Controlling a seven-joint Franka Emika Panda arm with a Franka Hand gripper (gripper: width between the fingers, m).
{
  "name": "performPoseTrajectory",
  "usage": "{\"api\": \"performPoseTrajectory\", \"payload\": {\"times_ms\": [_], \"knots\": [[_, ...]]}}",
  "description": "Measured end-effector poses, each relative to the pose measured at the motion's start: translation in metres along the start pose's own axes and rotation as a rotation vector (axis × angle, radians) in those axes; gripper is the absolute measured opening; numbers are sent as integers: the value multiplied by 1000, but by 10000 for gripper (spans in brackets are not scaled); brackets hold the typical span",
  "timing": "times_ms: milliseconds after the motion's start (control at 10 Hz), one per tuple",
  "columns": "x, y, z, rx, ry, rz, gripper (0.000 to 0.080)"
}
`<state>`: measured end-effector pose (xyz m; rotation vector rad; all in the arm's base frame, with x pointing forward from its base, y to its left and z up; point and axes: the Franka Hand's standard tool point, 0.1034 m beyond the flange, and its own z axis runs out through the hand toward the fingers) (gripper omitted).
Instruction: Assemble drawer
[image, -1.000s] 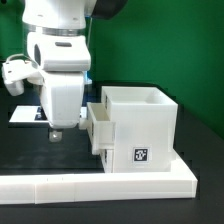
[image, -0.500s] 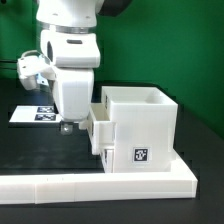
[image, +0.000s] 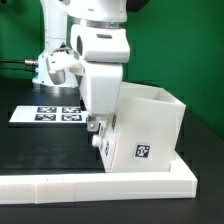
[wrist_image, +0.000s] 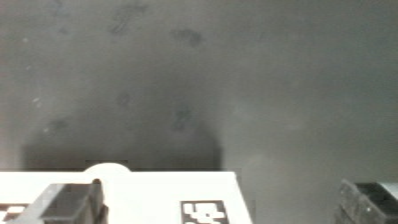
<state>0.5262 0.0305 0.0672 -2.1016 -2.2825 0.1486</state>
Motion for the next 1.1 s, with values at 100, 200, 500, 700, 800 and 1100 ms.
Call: {"api": "performPoseTrajectory", "payload": {"times_ms": [100,200,500,700,800,1100], "knots": [[0,0,0,0,1,-7,649],[-8,-1,4,2,2,-22,649],[-44,-20,19,-8,7,-24,649],[-53,-27,16,-12,7,-3,649],[-53,-31,15,-14,6,20,649],[-53,-32,17,-10,7,19,649]]}}
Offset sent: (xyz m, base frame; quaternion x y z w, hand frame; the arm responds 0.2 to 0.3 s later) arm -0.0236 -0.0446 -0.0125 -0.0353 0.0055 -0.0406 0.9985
